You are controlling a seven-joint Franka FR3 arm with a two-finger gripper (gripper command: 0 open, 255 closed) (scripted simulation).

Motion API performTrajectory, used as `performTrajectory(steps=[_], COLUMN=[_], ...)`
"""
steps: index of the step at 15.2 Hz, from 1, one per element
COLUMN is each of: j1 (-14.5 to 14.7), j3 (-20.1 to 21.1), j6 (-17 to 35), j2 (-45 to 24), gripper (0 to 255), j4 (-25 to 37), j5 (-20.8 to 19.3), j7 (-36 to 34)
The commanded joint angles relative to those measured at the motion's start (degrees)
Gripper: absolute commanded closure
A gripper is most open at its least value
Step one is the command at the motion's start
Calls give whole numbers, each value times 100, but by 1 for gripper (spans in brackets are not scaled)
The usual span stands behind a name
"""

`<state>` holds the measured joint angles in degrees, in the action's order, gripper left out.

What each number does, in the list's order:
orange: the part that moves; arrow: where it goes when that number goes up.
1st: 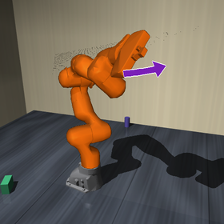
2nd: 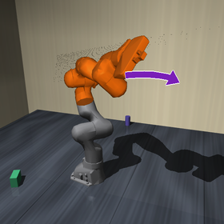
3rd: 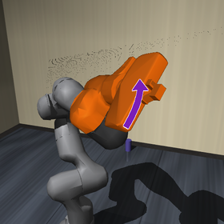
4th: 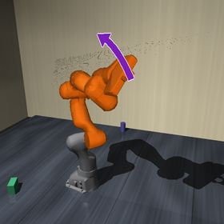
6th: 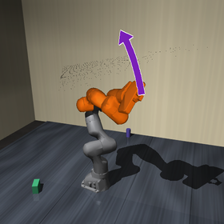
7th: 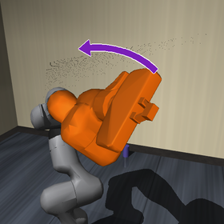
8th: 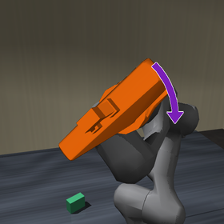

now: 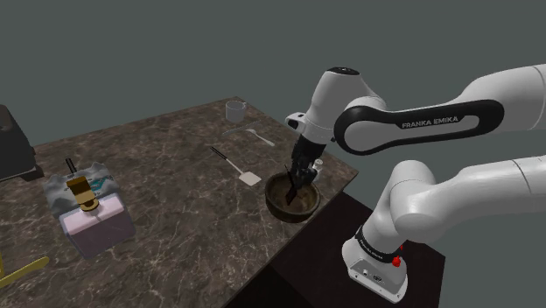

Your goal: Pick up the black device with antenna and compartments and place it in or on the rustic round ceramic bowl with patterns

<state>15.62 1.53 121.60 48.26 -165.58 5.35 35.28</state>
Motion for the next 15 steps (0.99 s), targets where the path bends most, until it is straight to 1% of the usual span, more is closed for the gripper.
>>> performTrajectory(steps=[1,5,9,15], j1=[0,0,-47,-47], j3=[0,0,-50,-50], j6=[0,-1,-902,-902], j2=[-2,0,327,327], gripper=[0,0,0,0], j4=[-3,-4,568,568], j5=[1,0,-71,-71], j7=[0,0,-14,-14])
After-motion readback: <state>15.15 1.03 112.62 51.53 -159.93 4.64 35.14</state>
